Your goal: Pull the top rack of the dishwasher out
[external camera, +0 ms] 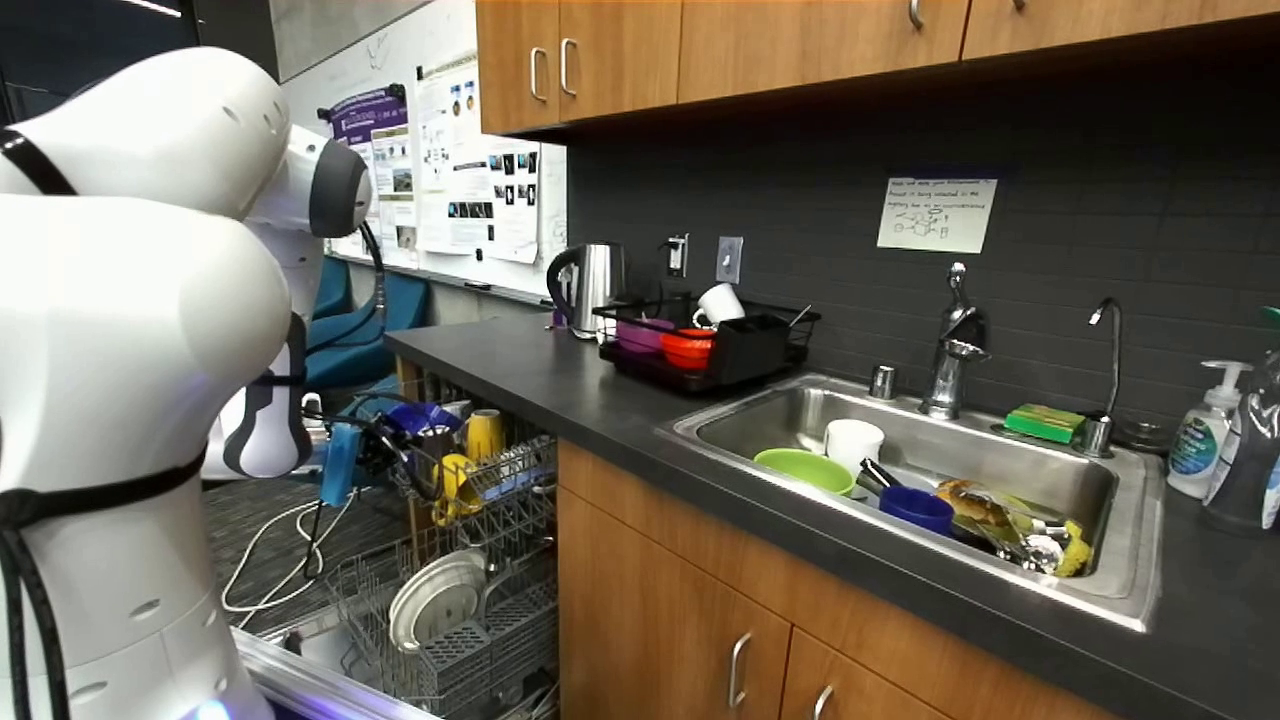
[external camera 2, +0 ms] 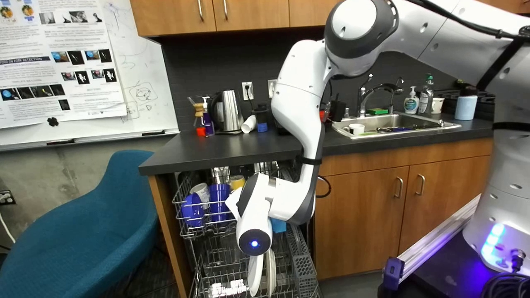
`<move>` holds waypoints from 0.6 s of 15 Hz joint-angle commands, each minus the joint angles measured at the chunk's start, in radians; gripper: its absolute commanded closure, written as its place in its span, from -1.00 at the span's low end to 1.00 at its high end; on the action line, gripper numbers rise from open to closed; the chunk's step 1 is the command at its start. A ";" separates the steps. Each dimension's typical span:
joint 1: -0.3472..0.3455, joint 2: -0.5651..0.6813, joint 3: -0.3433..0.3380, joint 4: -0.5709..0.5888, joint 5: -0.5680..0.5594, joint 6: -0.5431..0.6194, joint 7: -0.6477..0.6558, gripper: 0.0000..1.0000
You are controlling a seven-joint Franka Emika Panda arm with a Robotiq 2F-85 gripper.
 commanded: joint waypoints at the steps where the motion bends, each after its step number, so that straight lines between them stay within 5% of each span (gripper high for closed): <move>1: -0.013 0.071 0.023 -0.033 0.053 -0.035 0.060 0.96; 9: -0.014 0.073 0.074 -0.074 0.114 -0.142 0.201 0.96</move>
